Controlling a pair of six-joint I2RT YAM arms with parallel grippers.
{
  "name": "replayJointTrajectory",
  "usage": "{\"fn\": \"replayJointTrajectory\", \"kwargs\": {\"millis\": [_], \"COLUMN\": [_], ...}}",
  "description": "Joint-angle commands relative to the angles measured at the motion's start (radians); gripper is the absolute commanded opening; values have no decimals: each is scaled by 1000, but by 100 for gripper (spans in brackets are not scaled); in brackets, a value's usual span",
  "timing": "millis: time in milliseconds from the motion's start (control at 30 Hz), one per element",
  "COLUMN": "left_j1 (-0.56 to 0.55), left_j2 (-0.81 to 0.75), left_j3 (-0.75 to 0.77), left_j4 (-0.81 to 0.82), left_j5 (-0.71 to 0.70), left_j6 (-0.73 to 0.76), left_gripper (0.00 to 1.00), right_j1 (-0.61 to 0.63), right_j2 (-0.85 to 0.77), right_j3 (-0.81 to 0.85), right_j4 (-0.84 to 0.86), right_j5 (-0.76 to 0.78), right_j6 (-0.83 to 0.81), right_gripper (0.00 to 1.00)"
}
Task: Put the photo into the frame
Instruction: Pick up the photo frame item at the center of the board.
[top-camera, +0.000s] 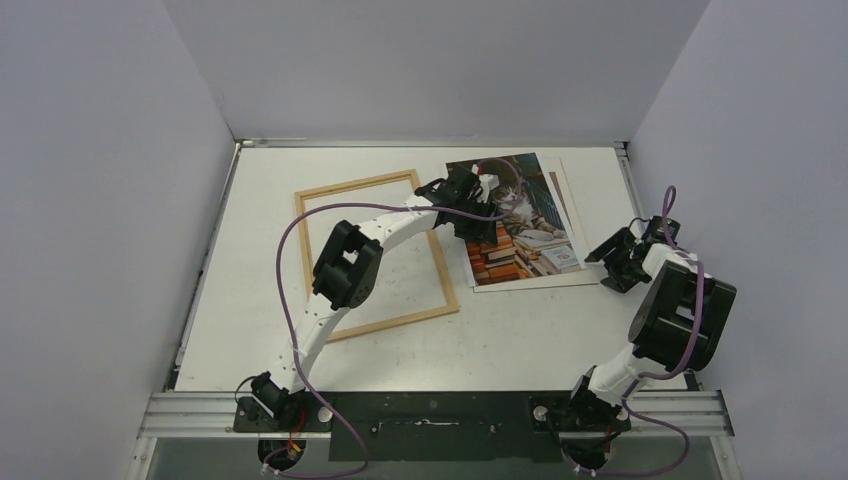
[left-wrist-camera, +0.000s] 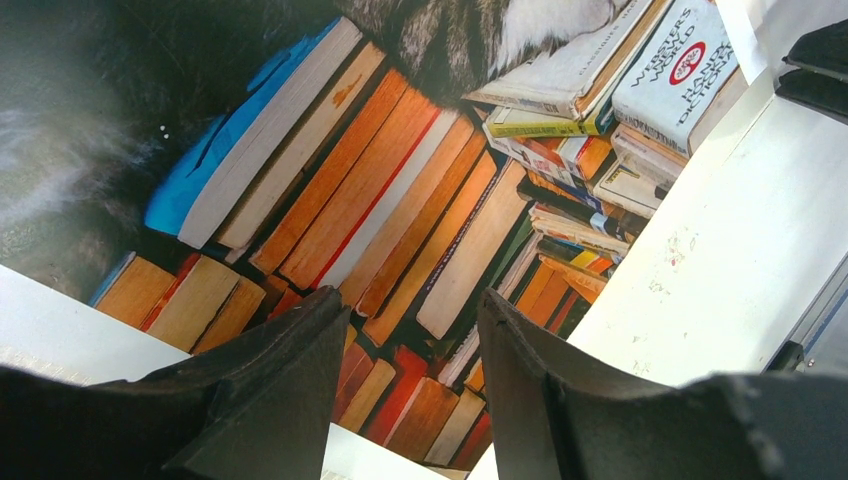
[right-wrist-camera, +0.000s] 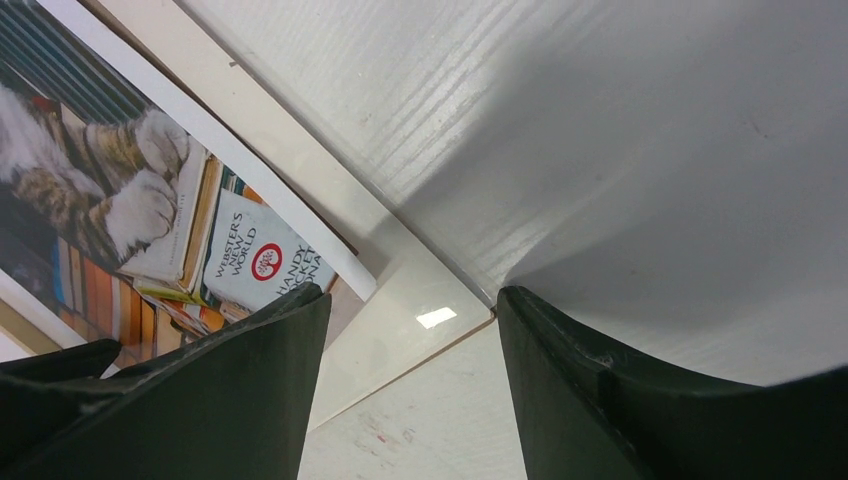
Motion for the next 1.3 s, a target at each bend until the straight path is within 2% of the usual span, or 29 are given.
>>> {"fn": "replayJointTrajectory", "kwargs": {"millis": [0, 133, 467, 700, 967, 1033, 1267], "left_j1": [-1, -1, -1, -1, -1, -1, -1], "left_j2": [90, 94, 113, 124, 130, 131, 135], "left_j3": [-22, -17, 2, 7, 13, 15, 19], "left_j4": [-132, -137, -178, -188, -196, -198, -206], "left_j5": [-76, -77, -104, -109, -108, -107, -100], "left_j6": [35, 35, 41, 38, 34, 34, 30], "left_gripper": [50, 50, 50, 50, 50, 50, 50], "right_j1": [7, 6, 4, -4, -6, -4, 10], "right_j2": [43, 22, -96, -175, -149, -151, -159], "right_j3": [-32, -29, -52, -121, -149, -153, -124], "right_j4": [47, 45, 122, 291, 360, 360, 360], "right_j5": [-45, -49, -175, -233, -266, -251, -180], "right_j6": [-1, 2, 89, 228, 257, 248, 188], "right_gripper": [63, 61, 55, 56, 57, 54, 27]}}
